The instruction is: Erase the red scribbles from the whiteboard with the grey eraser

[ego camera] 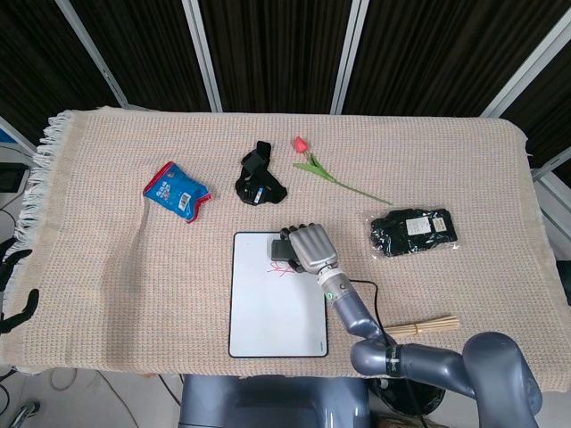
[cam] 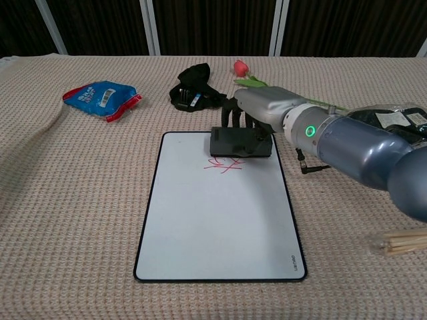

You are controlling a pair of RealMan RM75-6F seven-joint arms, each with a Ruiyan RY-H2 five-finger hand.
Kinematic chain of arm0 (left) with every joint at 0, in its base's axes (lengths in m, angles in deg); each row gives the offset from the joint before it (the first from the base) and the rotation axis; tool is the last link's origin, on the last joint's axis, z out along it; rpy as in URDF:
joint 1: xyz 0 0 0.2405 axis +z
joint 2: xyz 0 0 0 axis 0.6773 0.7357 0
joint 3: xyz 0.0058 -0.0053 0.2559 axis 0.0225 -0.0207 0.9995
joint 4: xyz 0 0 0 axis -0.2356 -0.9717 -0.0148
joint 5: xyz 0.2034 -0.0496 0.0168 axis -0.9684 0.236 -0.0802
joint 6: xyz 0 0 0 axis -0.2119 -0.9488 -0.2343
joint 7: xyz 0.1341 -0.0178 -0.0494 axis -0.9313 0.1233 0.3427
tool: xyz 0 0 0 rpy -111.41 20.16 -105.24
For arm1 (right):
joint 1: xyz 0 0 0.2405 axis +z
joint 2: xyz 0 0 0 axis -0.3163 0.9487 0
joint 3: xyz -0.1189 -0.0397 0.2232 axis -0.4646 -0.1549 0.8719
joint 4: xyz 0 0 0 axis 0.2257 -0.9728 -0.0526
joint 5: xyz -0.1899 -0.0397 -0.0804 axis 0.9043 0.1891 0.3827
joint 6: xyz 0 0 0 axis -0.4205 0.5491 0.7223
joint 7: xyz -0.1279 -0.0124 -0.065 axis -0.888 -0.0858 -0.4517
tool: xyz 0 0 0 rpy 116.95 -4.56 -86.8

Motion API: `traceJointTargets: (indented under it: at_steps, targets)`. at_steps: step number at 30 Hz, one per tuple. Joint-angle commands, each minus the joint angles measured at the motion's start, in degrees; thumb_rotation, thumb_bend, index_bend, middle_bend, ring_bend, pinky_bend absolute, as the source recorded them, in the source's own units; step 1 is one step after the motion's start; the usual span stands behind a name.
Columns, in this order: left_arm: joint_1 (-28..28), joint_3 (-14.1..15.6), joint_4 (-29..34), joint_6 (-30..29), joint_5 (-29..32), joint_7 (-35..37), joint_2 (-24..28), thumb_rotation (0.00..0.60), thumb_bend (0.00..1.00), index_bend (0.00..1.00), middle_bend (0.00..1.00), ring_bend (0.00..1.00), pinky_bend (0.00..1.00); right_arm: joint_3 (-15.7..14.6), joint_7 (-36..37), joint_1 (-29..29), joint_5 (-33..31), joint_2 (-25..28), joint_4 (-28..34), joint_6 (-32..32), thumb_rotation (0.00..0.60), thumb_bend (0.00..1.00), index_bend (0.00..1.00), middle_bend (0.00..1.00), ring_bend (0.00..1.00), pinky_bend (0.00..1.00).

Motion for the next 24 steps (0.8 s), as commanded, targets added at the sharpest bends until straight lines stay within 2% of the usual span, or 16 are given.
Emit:
traceJointTargets:
  at_steps: [1,6,12,15,24]
  targets:
    - [0.0,0.0,0.0,-0.1,0.0,0.1,0.0,0.6,0.39,0.2,0.04,0.0,0.01,-2.4,-0.9,-1.6,1.6,1.5,2.9,1.1,0.6,0.38,0.43,0.47,0.5,0.48]
    - [0.1,0.0,-0.1,-0.2,-0.1,0.0,-0.1,0.6,0.39,0.2,0.04,0.0,0.01,-5.2,-1.7,-3.6,3.1,2.9,7.1,2.3,0.6,0.38,0.43,0.47,0.5,0.48]
    - [0.1,0.0,-0.1,-0.3,-0.1,-0.1,-0.1,0.6,0.39,0.2,0.04,0.0,0.01,-6.8,-2.8,-5.0,4.7,3.3,10.3,3.7,0.6,0.38,0.43,0.47,0.5,0.48]
    - [0.1,0.0,-0.1,-0.2,-0.1,-0.1,-0.1,0.6,0.39,0.2,0.04,0.0,0.01,-6.3,-3.4,-4.9,5.1,2.5,10.2,4.1,0.6,0.38,0.43,0.47,0.5,0.48]
    - [0.1,-0.1,-0.1,-0.2,0.0,0.0,-0.1,0.6,0.39,0.2,0.04,0.0,0.01,-1.2,-4.2,-2.7,3.3,-2.6,4.4,3.7,0.6,0.38,0.43,0.47,0.5,0.48]
